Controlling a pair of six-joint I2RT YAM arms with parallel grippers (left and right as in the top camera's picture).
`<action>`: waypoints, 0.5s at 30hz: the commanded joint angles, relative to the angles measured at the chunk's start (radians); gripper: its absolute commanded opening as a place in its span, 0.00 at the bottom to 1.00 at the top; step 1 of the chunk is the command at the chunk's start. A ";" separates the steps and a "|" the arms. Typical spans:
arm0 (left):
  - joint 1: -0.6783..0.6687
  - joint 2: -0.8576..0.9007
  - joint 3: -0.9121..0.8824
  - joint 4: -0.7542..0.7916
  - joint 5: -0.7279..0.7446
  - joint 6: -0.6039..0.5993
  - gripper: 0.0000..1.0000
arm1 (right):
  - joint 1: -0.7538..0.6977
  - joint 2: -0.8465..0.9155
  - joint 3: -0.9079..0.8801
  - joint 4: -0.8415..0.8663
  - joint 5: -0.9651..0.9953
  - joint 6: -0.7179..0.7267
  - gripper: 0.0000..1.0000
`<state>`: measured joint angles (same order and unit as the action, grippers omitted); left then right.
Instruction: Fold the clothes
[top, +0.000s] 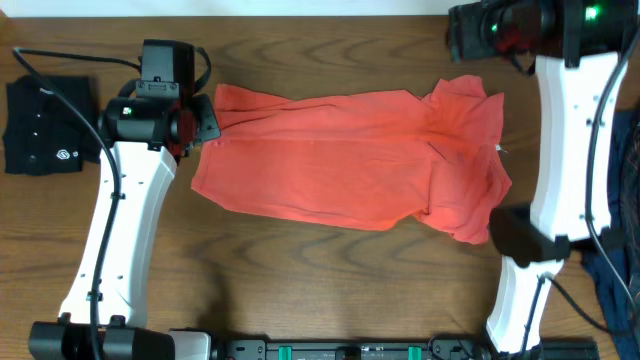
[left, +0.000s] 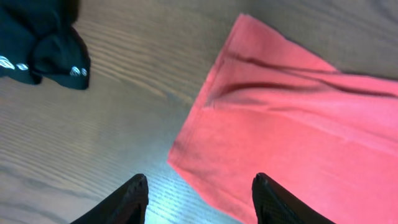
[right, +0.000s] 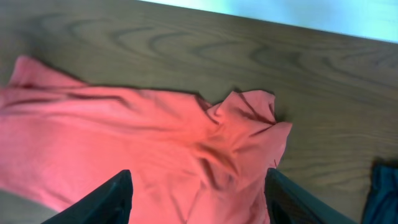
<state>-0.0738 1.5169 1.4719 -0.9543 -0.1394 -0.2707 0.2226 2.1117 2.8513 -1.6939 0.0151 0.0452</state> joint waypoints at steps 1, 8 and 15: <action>0.004 0.002 -0.025 -0.014 0.043 -0.019 0.55 | 0.049 -0.059 -0.150 -0.005 0.068 0.041 0.66; 0.004 0.002 -0.081 -0.025 0.109 -0.026 0.56 | 0.060 -0.190 -0.647 0.013 0.100 0.139 0.67; 0.004 0.002 -0.199 -0.024 0.111 -0.058 0.56 | 0.092 -0.323 -1.122 0.207 0.059 0.177 0.71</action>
<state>-0.0734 1.5166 1.3151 -0.9722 -0.0448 -0.3092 0.2897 1.8923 1.8549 -1.5196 0.0826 0.1699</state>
